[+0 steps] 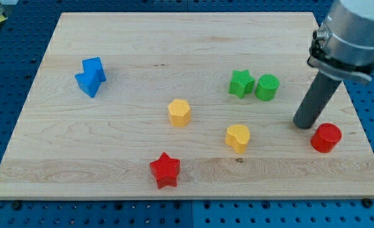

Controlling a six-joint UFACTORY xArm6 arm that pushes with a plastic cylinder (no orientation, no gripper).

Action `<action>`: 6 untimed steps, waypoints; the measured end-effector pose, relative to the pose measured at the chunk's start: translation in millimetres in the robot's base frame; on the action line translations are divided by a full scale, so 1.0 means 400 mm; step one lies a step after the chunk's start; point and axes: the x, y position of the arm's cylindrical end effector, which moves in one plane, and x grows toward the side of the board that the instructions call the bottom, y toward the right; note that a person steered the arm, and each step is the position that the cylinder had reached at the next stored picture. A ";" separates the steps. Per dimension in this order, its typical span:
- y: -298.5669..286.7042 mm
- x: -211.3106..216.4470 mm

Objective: Slide the red circle to bottom right of heart

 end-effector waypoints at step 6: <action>-0.049 0.187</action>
